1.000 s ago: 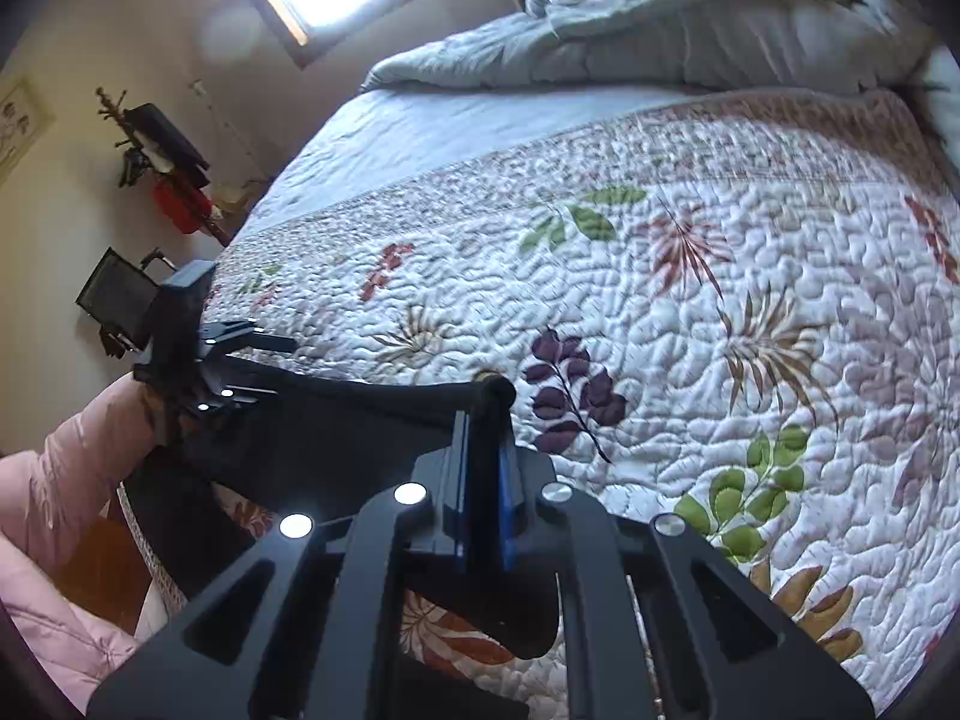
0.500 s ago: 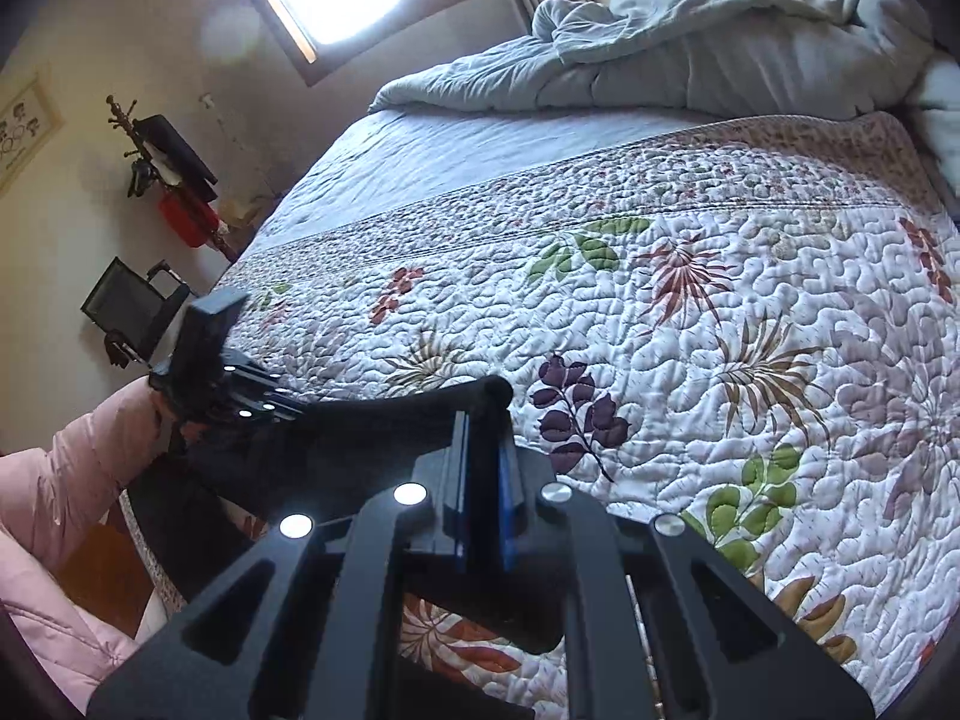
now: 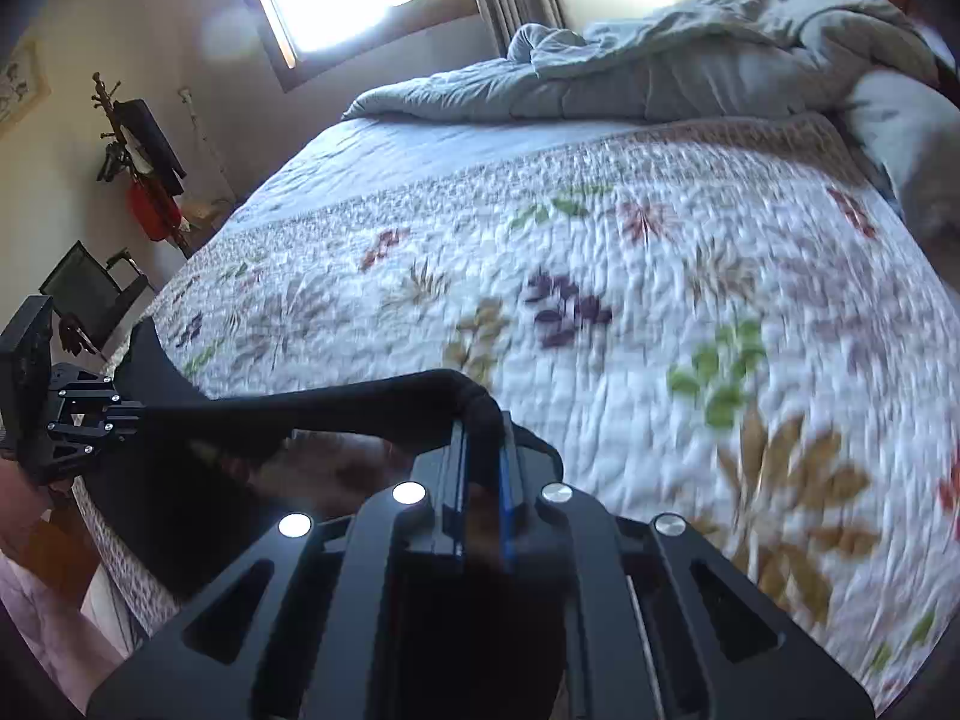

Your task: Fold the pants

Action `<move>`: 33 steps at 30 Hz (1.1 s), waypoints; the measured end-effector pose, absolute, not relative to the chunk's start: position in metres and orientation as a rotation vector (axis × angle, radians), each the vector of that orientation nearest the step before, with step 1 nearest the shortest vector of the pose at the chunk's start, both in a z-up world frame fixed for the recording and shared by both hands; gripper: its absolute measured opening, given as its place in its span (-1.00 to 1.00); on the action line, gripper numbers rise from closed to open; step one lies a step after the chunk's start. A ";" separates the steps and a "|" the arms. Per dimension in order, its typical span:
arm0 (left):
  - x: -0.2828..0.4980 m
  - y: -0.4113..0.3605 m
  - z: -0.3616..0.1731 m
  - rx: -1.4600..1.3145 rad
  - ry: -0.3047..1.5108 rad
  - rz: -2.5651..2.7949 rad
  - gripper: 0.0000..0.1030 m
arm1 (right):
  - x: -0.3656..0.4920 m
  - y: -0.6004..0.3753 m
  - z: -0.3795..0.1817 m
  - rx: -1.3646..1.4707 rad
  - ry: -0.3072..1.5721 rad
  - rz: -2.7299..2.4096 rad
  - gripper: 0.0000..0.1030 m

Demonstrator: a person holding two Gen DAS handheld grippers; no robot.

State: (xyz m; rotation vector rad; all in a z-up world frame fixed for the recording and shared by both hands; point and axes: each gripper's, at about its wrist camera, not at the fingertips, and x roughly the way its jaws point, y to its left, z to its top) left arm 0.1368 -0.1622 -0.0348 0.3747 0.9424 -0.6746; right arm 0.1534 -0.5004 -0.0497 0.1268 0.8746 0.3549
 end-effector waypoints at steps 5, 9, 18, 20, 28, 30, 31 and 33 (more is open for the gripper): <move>0.088 -0.170 -0.087 0.410 1.036 -0.643 -0.87 | 0.096 -0.493 -0.086 0.112 0.981 0.281 -0.83; 0.067 -0.174 -0.124 0.457 1.033 -0.572 -0.84 | 0.072 -0.490 -0.113 0.178 1.087 0.255 -0.53; 0.078 -0.166 -0.122 0.354 1.074 -0.541 -0.81 | 0.054 -0.505 -0.118 0.597 1.065 0.305 0.08; 0.078 -0.168 -0.121 0.355 1.077 -0.533 -0.80 | 0.058 -0.506 -0.119 0.630 1.082 0.273 0.41; 0.082 -0.167 -0.119 0.304 1.121 -0.497 -0.78 | 0.090 -0.511 -0.132 0.815 1.081 0.272 -0.73; 0.081 -0.166 -0.112 0.289 1.127 -0.498 -0.77 | 0.088 -0.508 -0.117 0.760 1.057 0.269 -0.76; 0.080 -0.166 -0.108 0.291 1.123 -0.501 -0.77 | 0.082 -0.506 -0.104 0.731 1.039 0.269 -0.76; 0.071 -0.169 -0.096 0.318 1.092 -0.508 -0.75 | 0.070 -0.505 -0.091 0.685 1.039 0.232 -0.77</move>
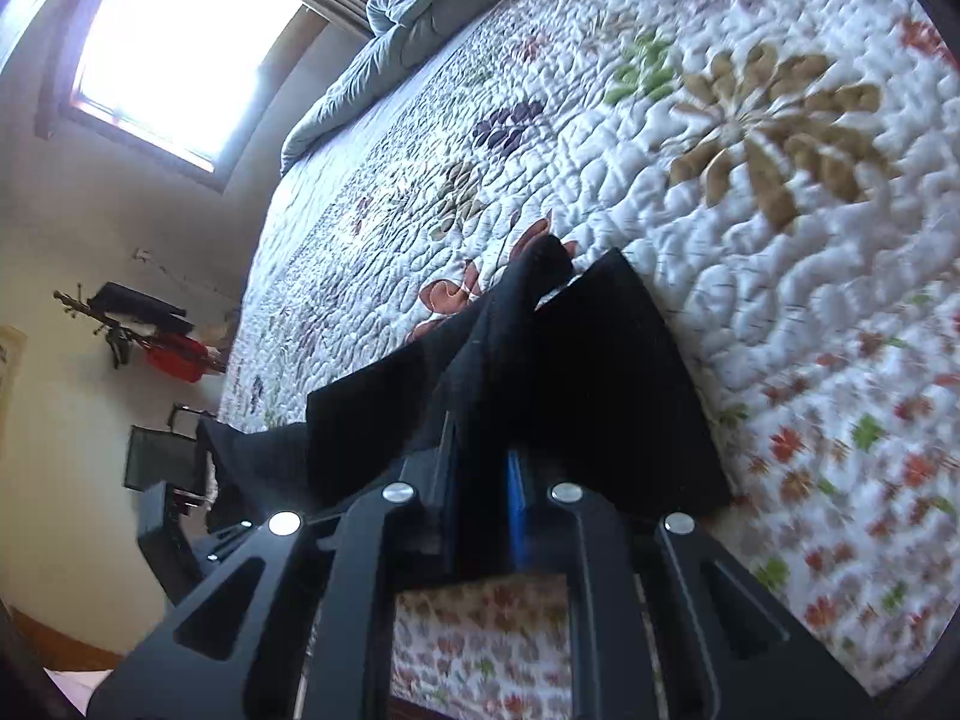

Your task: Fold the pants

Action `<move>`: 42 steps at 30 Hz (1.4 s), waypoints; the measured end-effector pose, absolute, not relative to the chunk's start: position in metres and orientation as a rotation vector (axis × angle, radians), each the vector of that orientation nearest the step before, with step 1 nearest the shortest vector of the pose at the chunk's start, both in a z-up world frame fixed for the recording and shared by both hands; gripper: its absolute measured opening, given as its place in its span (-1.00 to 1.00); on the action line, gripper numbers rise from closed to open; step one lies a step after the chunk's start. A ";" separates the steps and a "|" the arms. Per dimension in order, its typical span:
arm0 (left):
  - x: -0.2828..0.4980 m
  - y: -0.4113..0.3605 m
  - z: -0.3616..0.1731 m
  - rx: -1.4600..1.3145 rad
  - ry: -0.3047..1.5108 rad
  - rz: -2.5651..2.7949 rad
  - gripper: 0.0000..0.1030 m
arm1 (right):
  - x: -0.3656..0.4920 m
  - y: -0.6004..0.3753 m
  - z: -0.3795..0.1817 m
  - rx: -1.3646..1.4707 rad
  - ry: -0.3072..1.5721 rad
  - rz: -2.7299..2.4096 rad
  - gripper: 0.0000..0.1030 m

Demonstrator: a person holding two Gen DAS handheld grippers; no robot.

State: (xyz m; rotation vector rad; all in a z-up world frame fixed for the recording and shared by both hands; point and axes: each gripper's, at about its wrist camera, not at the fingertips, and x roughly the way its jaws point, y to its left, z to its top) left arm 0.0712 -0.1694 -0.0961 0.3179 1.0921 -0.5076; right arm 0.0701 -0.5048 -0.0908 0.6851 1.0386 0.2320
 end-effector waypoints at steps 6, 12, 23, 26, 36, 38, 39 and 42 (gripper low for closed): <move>0.048 -0.192 -0.104 0.411 1.090 -0.521 -0.74 | 0.056 -0.508 -0.130 0.588 1.179 0.049 -0.73; 0.055 -0.190 -0.120 0.365 1.117 -0.497 -0.74 | 0.041 -0.497 -0.099 0.433 1.146 -0.081 -0.25; 0.058 -0.178 -0.121 0.235 1.122 -0.488 -0.66 | 0.066 -0.361 -0.105 0.432 1.229 0.261 -0.28; 0.057 -0.159 -0.110 0.157 1.177 -0.493 -0.58 | 0.070 -0.336 -0.137 0.402 1.329 0.243 -0.21; 0.093 -0.025 -0.061 -0.200 1.290 -0.106 0.42 | 0.054 -0.306 -0.134 0.206 1.278 0.145 -0.18; 0.106 -0.022 -0.066 -0.190 1.347 -0.051 0.43 | 0.052 -0.308 -0.134 0.223 1.272 0.152 -0.18; 0.115 -0.018 -0.069 -0.201 1.365 -0.025 0.44 | 0.054 -0.308 -0.136 0.231 1.271 0.154 -0.18; 0.130 0.000 -0.082 -0.282 1.413 0.026 0.33 | 0.051 -0.311 -0.136 0.229 1.267 0.160 -0.18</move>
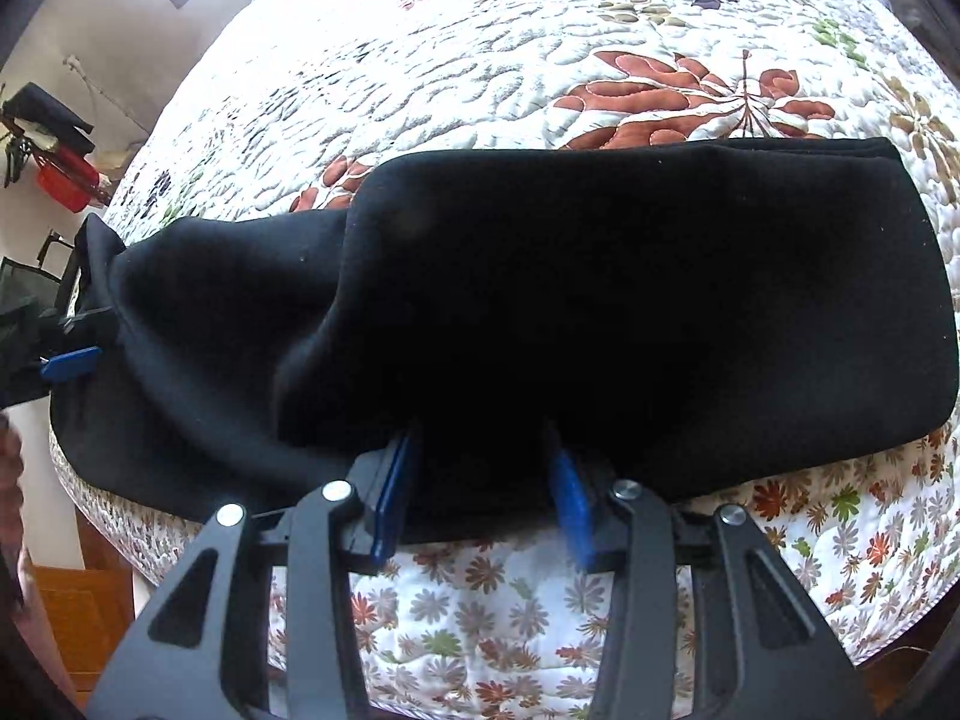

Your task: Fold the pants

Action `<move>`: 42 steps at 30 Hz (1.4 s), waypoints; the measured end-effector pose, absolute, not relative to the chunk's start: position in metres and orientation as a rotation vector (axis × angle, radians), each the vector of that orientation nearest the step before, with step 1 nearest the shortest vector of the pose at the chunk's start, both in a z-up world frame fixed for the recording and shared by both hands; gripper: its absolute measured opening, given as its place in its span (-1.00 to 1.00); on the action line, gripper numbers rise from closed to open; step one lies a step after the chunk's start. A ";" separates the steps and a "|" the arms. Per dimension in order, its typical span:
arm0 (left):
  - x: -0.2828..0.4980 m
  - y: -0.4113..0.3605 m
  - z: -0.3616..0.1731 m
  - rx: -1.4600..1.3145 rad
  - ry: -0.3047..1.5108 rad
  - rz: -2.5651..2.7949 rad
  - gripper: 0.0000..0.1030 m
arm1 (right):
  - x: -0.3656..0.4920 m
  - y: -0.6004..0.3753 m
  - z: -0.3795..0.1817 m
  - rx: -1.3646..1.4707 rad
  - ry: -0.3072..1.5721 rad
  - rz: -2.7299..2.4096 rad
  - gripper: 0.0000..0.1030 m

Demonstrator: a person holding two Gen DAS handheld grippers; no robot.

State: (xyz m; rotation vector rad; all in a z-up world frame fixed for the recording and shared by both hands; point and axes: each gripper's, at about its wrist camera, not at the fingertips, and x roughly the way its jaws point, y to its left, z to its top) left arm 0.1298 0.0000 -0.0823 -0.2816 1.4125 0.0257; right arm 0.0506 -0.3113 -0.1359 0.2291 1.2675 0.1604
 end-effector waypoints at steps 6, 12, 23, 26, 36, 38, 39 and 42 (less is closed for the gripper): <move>0.127 0.023 -0.107 -0.519 1.428 -0.042 -0.90 | 0.060 -0.316 -0.138 0.248 1.268 0.178 -0.18; 0.046 0.025 -0.076 -0.512 1.139 -0.061 -0.89 | 0.061 -0.321 -0.136 0.259 1.280 0.203 -0.18; -0.001 0.006 -0.118 -0.411 1.073 -0.042 -0.87 | 0.051 -0.252 -0.090 0.094 1.279 0.362 -0.15; 0.003 0.007 -0.119 -0.436 1.073 -0.048 -0.87 | 0.045 -0.199 -0.087 0.052 1.297 0.531 -0.24; 0.005 0.021 -0.116 -0.414 1.126 -0.072 -0.63 | 0.066 -0.152 -0.133 -0.033 1.384 0.472 -0.33; 0.008 0.031 -0.106 -0.417 1.147 -0.031 -0.01 | 0.063 -0.151 -0.136 -0.038 1.371 0.465 -0.33; 0.009 0.040 -0.099 -0.427 1.143 0.002 0.20 | 0.061 -0.150 -0.137 -0.037 1.368 0.463 -0.33; 0.028 0.077 -0.074 -0.446 1.134 0.109 0.24 | 0.062 -0.145 -0.137 -0.032 1.363 0.457 -0.33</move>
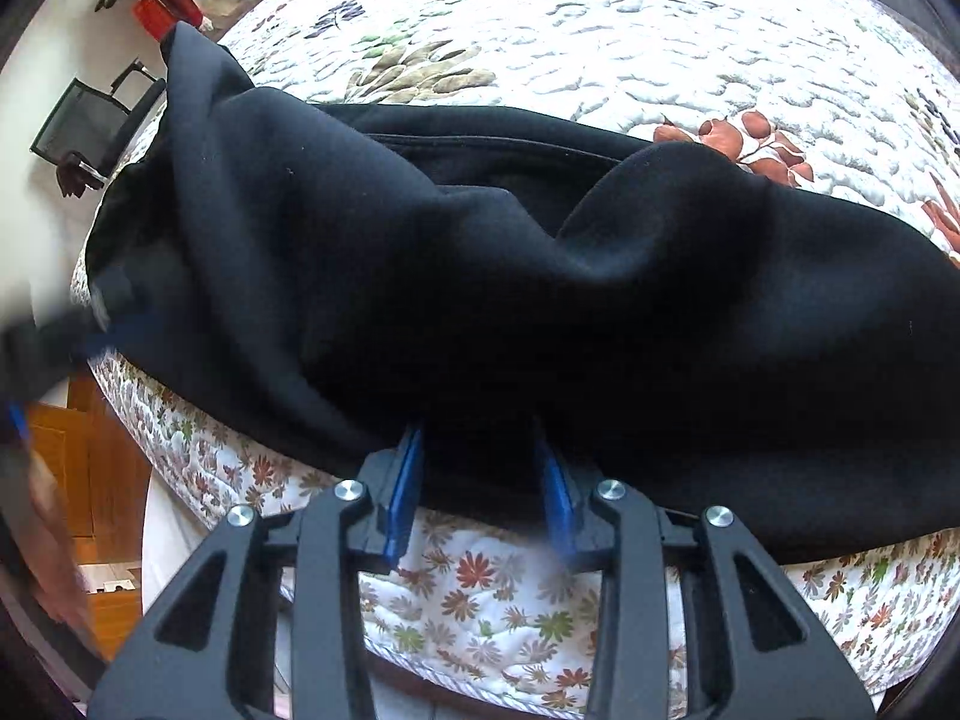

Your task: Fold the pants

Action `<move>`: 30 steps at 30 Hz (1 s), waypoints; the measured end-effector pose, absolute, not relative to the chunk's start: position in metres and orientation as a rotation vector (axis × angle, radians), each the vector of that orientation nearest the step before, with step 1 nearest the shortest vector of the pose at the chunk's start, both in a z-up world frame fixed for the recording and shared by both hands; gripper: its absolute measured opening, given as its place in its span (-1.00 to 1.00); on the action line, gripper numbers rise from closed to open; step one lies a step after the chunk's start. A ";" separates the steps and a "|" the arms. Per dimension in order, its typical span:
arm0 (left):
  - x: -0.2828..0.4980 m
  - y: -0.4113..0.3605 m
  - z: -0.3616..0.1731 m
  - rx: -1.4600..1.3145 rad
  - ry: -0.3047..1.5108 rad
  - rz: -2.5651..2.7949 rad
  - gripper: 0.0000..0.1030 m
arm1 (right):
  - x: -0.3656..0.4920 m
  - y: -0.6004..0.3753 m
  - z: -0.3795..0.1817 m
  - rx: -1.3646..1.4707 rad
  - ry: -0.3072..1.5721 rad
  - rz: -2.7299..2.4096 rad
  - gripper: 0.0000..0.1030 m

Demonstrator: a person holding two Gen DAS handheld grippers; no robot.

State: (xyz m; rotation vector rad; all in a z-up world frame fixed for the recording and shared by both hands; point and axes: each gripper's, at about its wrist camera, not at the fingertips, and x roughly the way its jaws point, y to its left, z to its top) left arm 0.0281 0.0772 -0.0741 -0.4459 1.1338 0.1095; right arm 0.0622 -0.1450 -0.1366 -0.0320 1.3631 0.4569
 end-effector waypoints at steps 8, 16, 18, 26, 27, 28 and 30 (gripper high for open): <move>0.130 0.151 -0.043 -0.443 1.217 0.268 0.31 | 0.059 -0.145 -0.135 -0.029 1.360 0.458 -0.32; 0.173 0.161 -0.057 -0.457 1.314 0.280 -0.56 | 0.063 -0.147 -0.137 -0.011 1.364 0.473 -0.30; 0.170 0.164 -0.063 -0.497 1.310 0.260 -0.89 | 0.063 -0.148 -0.137 -0.006 1.363 0.477 -0.29; 0.066 0.182 -0.041 -0.534 1.056 0.250 -0.89 | 0.064 -0.159 -0.134 0.059 1.372 0.502 -0.30; 0.051 0.182 -0.042 -0.541 1.041 0.261 -0.89 | 0.064 -0.160 -0.134 0.057 1.373 0.504 -0.30; 0.035 0.184 -0.042 -0.550 1.026 0.269 -0.89 | 0.065 -0.160 -0.134 0.054 1.374 0.506 -0.30; 0.003 0.186 -0.049 -0.572 1.008 0.297 -0.89 | 0.065 -0.161 -0.132 0.056 1.377 0.506 -0.30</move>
